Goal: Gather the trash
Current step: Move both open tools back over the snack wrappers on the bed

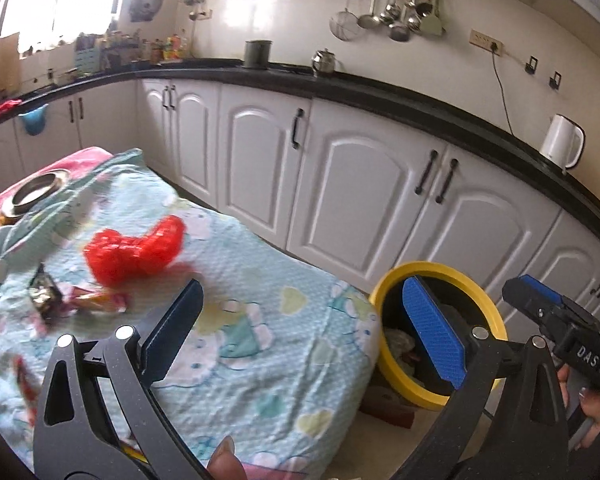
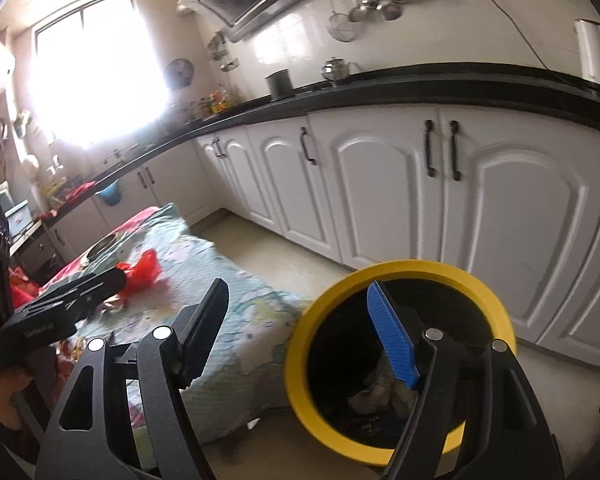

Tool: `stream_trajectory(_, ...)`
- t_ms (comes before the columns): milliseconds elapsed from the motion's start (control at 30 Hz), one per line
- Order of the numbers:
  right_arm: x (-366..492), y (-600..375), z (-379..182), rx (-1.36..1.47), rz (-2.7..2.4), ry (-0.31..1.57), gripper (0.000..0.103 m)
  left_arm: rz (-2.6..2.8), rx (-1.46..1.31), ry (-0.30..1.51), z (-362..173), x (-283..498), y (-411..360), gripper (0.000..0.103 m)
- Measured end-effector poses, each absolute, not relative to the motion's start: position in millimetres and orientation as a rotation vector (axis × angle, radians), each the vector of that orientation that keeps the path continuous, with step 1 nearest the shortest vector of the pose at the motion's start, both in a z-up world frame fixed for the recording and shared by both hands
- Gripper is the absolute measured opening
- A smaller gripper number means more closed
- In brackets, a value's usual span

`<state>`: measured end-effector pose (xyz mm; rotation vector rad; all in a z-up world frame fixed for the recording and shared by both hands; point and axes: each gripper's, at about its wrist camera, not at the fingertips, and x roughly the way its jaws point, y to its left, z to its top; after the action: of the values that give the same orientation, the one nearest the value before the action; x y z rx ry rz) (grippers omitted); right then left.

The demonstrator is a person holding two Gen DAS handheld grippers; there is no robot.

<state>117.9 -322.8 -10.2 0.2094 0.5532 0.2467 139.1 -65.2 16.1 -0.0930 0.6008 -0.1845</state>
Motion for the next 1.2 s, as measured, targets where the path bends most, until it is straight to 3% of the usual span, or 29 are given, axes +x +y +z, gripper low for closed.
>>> stream_trajectory(600, 102.2, -221.1, -8.7, 0.116, 0.459, 0.587, 0.07, 0.012, -0.123, 0.521, 34.0, 112.4, 23.0, 0.092)
stream_trajectory(1200, 99.7, -131.4, -11.5, 0.025, 0.625, 0.641, 0.07, 0.181, -0.205, 0.555, 24.2, 91.1, 113.9, 0.092)
